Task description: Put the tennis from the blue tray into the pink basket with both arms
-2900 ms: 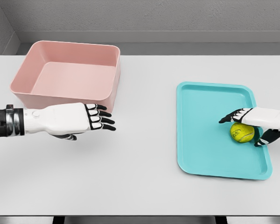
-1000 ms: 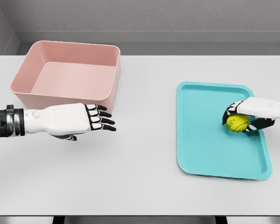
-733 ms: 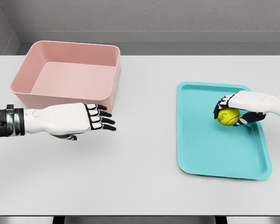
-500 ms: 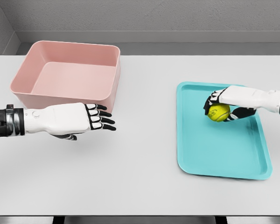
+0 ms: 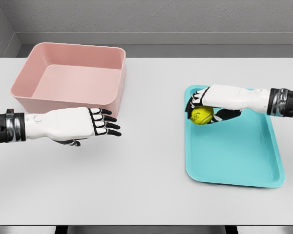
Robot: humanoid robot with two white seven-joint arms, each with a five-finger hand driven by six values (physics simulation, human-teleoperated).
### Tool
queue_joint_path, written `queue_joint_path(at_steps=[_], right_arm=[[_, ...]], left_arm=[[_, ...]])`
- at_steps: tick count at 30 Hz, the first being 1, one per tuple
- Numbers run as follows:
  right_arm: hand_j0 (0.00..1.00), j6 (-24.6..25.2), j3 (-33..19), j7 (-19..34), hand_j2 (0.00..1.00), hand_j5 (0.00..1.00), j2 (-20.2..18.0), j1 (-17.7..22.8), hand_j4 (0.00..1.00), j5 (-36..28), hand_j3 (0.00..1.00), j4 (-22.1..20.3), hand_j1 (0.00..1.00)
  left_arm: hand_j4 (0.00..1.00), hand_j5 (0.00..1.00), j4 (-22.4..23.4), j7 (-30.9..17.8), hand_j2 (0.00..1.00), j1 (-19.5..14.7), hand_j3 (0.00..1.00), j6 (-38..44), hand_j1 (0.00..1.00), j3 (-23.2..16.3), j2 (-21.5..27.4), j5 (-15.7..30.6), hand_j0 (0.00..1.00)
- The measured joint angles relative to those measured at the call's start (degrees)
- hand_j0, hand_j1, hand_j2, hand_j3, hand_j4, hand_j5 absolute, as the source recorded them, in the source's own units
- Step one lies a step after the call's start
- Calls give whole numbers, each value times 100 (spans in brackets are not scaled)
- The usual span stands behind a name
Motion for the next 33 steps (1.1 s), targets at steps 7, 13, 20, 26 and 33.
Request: queue_joint_path(at_steps=[7, 13, 20, 26, 33], right_arm=[[54, -2, 44, 47, 54, 54, 450, 0, 54, 16, 54, -56, 54], [54, -4, 137, 232, 54, 54, 864, 0, 54, 43, 54, -76, 54], [54, -7, 355, 576, 54, 54, 1458, -167, 54, 107, 54, -58, 54], [54, -8, 783, 687, 54, 54, 1906, -352, 54, 125, 54, 31, 54], [54, -2, 1019, 729, 54, 54, 2324, -448, 54, 172, 54, 518, 54]], left_arm=[[100, 100, 0, 0, 100, 18, 100, 0, 100, 6, 135, -4, 100], [100, 100, 0, 0, 100, 18, 100, 0, 100, 14, 357, -6, 100], [100, 100, 6, 0, 100, 18, 100, 0, 100, 21, 413, -4, 100], [100, 100, 6, 0, 100, 97, 100, 0, 100, 5, 418, 2, 100], [100, 100, 2, 1, 100, 150, 100, 0, 100, 9, 433, 46, 100]])
